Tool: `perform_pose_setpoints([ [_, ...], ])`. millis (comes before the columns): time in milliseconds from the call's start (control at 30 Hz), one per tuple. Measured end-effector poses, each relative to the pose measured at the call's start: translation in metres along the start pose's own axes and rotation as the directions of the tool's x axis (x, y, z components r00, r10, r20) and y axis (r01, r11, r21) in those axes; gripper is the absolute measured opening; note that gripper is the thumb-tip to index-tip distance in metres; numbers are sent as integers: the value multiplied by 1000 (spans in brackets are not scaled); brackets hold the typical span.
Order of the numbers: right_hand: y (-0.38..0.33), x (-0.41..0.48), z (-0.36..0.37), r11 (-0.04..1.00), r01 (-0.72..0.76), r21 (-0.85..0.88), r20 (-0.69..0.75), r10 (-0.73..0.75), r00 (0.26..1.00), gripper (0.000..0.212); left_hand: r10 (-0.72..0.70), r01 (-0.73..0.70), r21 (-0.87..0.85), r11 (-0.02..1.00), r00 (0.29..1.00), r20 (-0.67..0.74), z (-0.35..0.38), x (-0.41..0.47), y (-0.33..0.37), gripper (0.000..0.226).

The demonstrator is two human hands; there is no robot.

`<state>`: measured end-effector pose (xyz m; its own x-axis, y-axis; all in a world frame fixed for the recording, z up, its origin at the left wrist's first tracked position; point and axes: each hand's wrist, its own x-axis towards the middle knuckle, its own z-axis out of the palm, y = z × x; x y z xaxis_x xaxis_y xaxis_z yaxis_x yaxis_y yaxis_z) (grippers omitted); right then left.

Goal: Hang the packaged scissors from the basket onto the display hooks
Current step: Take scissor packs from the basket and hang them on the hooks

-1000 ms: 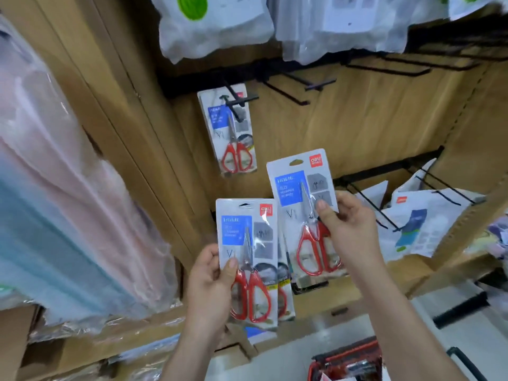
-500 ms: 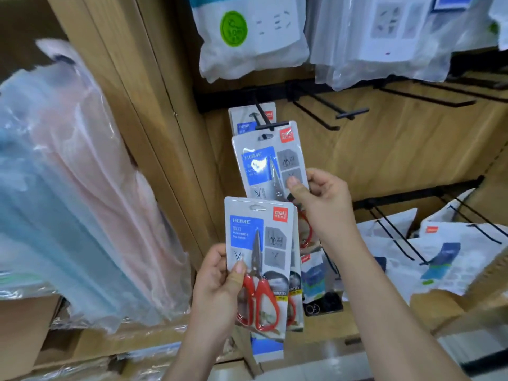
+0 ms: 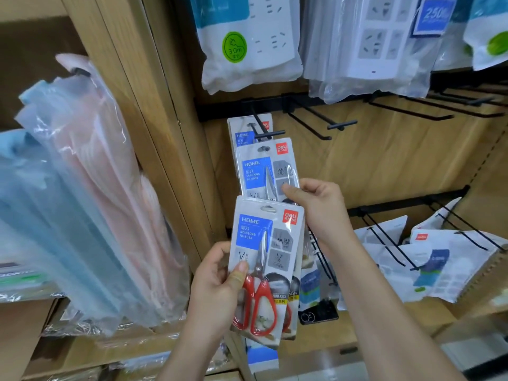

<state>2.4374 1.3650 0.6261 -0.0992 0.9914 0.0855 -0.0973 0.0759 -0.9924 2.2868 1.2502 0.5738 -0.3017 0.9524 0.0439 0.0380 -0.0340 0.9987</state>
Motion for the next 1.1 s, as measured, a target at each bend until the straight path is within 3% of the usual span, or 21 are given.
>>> perform_pose_setpoints([
  [200, -1, 7, -3, 995, -90, 35, 113, 85, 990, 15, -153, 158, -68, 985, 986, 72, 0, 13, 0, 23],
  [333, 23, -3, -30, 978, -204, 52, 206, 189, 960, 20, -176, 181, -83, 980, 983, 59, 10, 14, -1, 20],
  [433, 41, -17, -46, 964, -260, -47, 305, 262, 916, 23, -156, 156, -82, 984, 988, 7, 11, 16, -1, 18],
  [667, 41, 5, -28, 992, -104, -70, 109, 111, 988, 18, -68, 62, -34, 997, 978, -197, 11, 23, -7, 15],
  [800, 34, 29, -11, 995, -52, -88, 14, 53, 998, 20, -70, 65, -32, 997, 972, -223, 12, 24, -7, 14],
  [933, 36, 52, 1, 994, -87, -70, -2, 87, 996, 18, -93, 78, -70, 994, 968, -232, 16, 24, -4, 14],
  [967, 37, 53, 2, 990, -98, -104, -3, 98, 995, 30, -99, 80, -88, 993, 967, -236, 17, 24, -4, 14],
  [1033, 40, 46, -8, 956, -156, -247, 16, 165, 986, 84, -103, 78, -116, 990, 967, -234, 19, 25, -2, 13],
  [1100, 37, 22, -22, 943, -199, -265, 85, 229, 970, 95, -107, 78, -136, 988, 970, -220, 22, 27, 0, 13],
])
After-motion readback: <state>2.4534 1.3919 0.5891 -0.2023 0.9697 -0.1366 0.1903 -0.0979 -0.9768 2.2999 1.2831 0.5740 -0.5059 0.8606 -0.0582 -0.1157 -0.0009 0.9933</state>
